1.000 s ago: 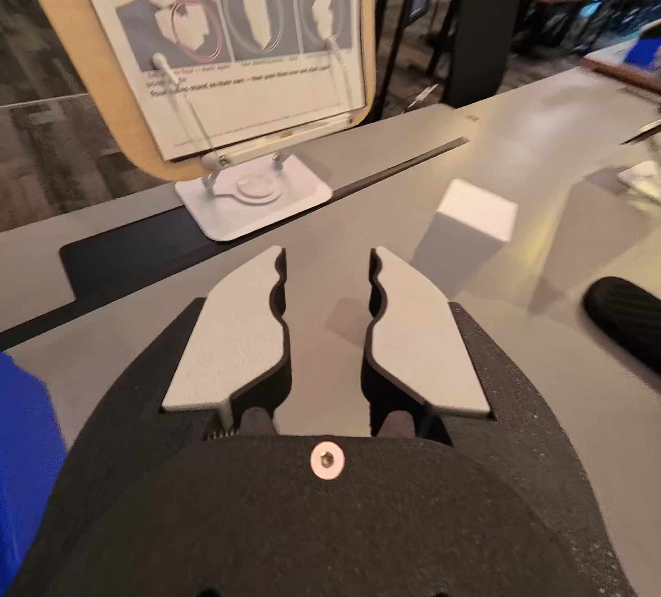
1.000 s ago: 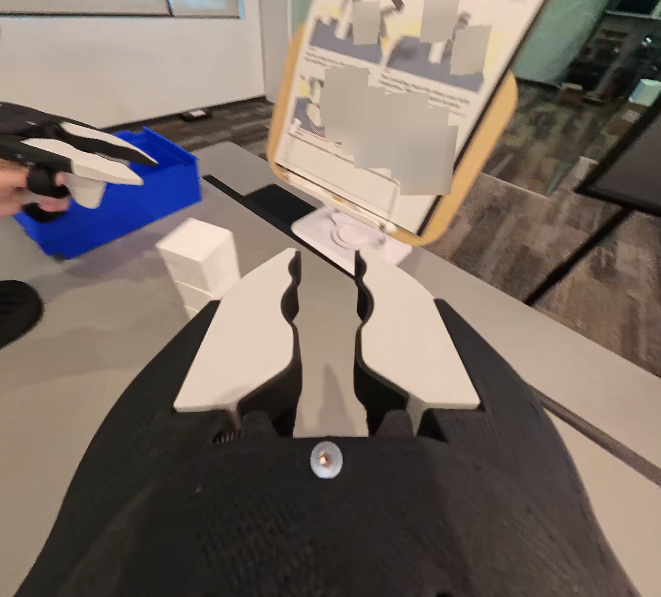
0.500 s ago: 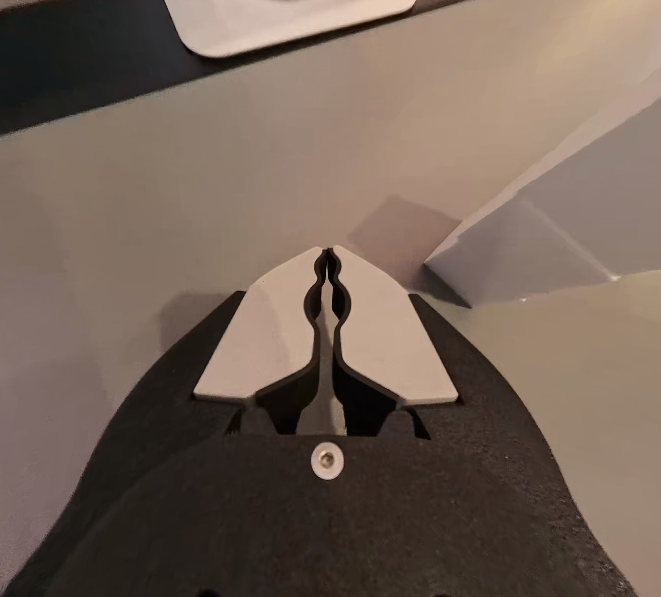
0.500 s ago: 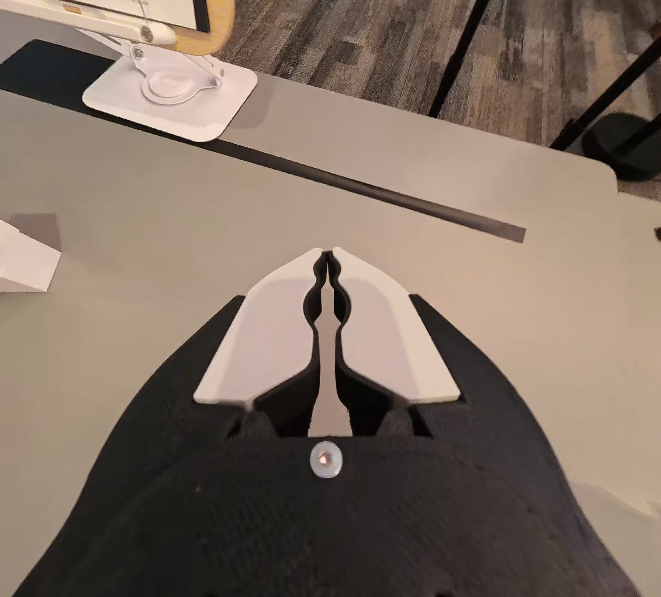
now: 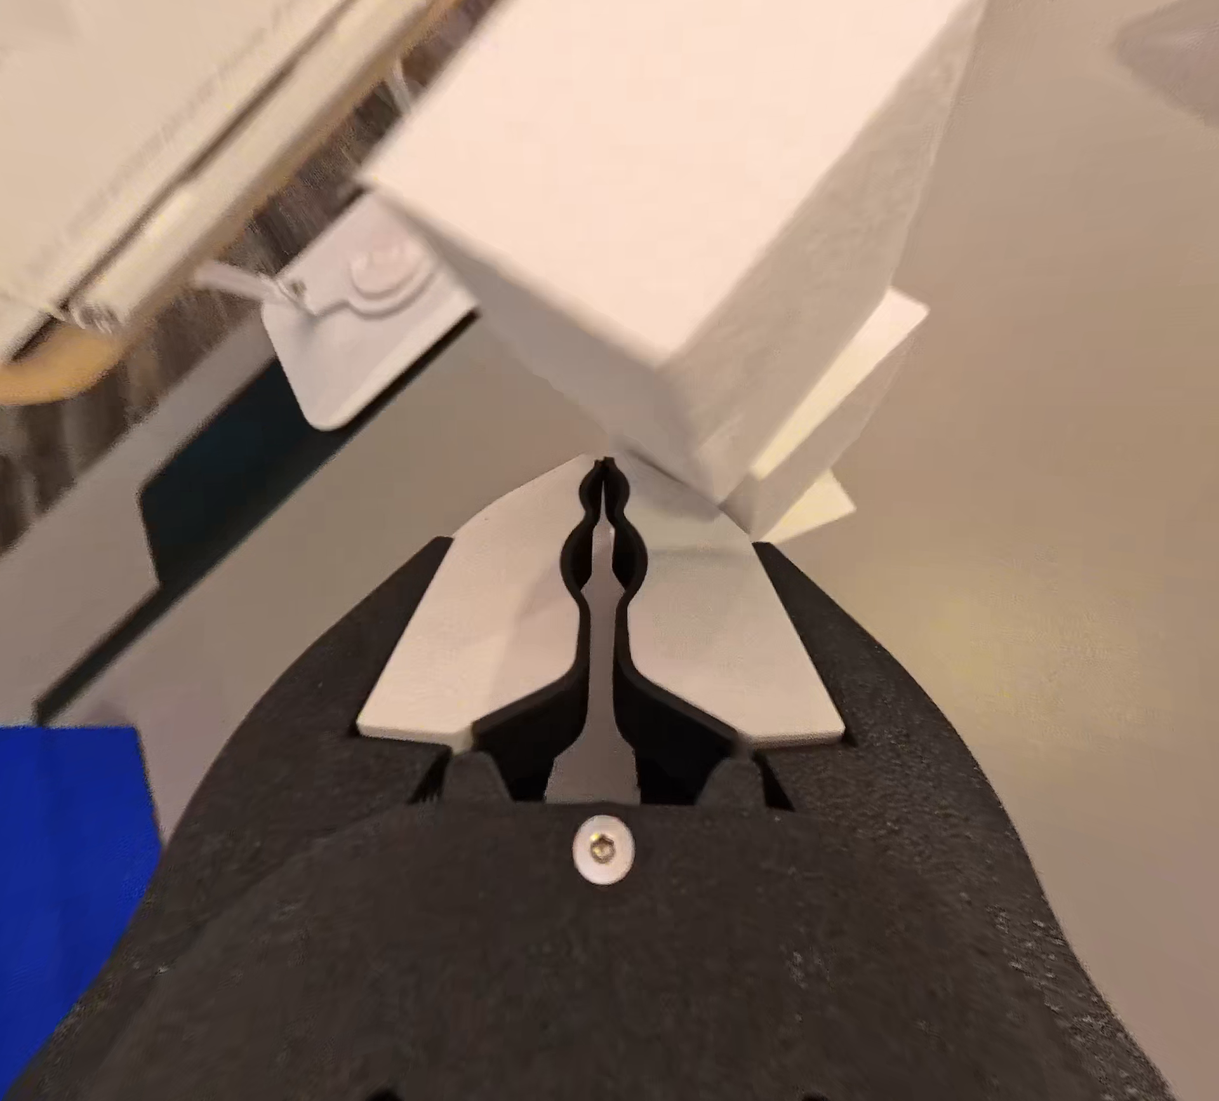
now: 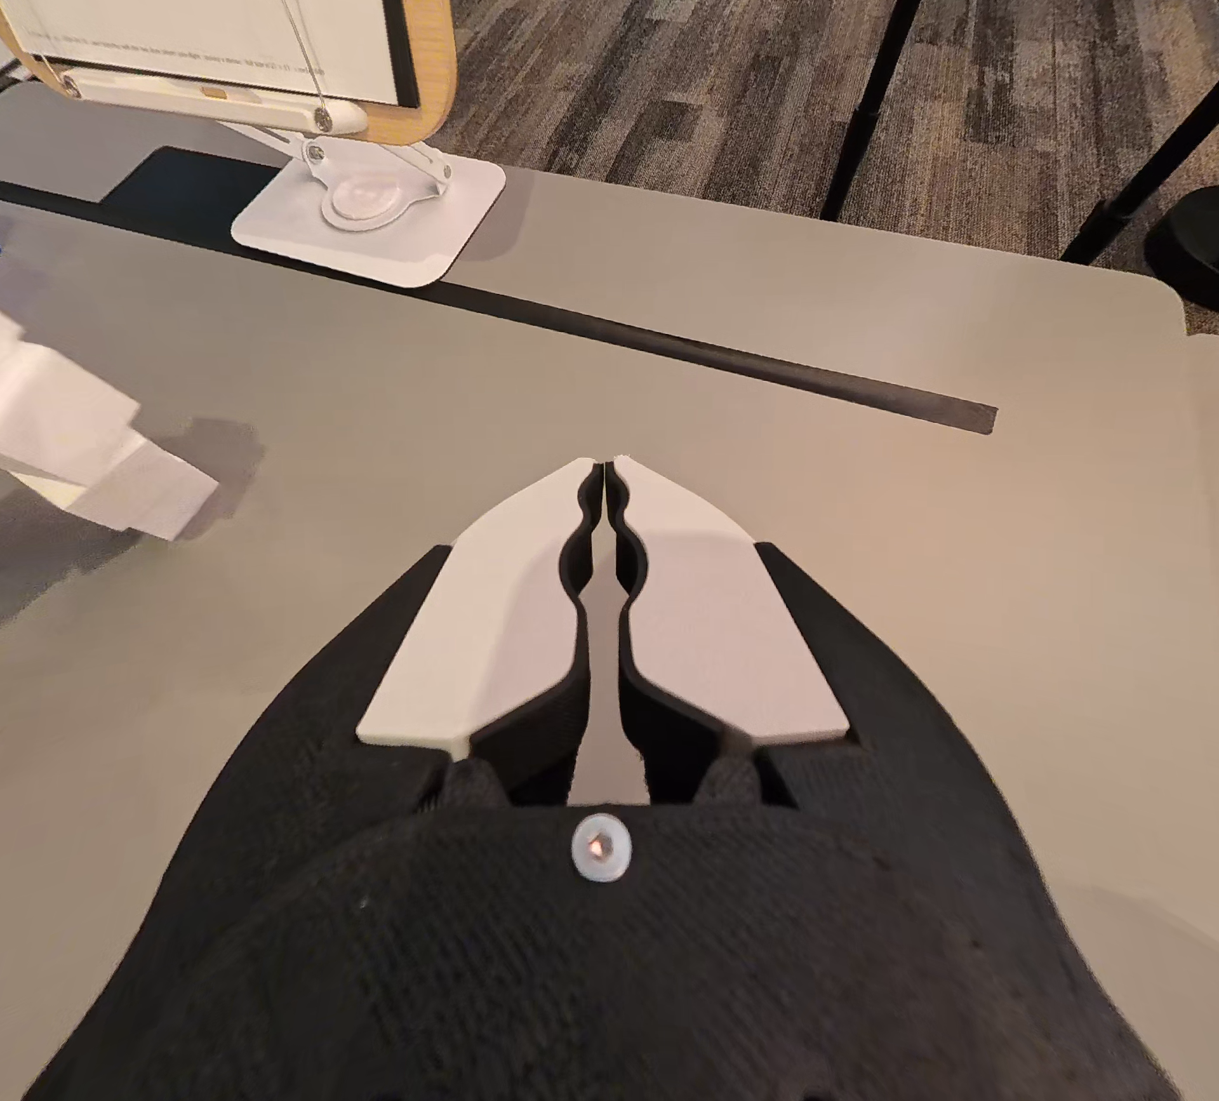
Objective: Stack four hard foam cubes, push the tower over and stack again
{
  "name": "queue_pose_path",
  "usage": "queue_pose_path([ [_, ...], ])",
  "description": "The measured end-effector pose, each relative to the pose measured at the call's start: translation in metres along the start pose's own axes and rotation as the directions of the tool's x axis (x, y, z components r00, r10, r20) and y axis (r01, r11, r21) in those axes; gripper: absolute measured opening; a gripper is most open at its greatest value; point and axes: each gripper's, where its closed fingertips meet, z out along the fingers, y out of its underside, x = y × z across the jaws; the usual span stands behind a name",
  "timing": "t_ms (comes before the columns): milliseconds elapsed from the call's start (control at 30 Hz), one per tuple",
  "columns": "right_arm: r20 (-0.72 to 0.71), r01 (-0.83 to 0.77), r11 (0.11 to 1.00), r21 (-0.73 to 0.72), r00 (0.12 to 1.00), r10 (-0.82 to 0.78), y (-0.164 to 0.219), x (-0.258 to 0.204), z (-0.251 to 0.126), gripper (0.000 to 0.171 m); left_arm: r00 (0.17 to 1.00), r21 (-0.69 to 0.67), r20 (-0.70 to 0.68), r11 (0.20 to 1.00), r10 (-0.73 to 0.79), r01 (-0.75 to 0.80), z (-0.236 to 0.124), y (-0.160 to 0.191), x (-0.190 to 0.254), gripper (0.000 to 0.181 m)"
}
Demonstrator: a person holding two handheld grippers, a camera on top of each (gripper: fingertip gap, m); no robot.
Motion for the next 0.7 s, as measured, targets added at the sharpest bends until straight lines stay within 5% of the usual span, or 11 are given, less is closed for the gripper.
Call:
queue_pose_path([
  [200, 0.006, 0.002, 0.999, 0.035, 1.0, -0.002, -0.006, 0.002, -0.013, 0.002, 0.999, 0.093, -0.044, 0.996, 0.021, -0.017, -0.02, -0.037, 0.012, 0.0],
  [433, 0.018, -0.011, 0.996, 0.093, 1.0, 0.009, -0.01, 0.006, -0.035, 0.008, 0.972, 0.293, -0.216, 0.944, -0.089, 0.151, -0.044, -0.033, -0.003, 0.071],
  [700, 0.014, 0.004, 0.991, 0.134, 1.0, -0.006, -0.008, 0.015, -0.047, 0.014, 0.918, 0.287, -0.391, 0.957, 0.072, 0.047, -0.003, 0.021, 0.034, 0.095],
])
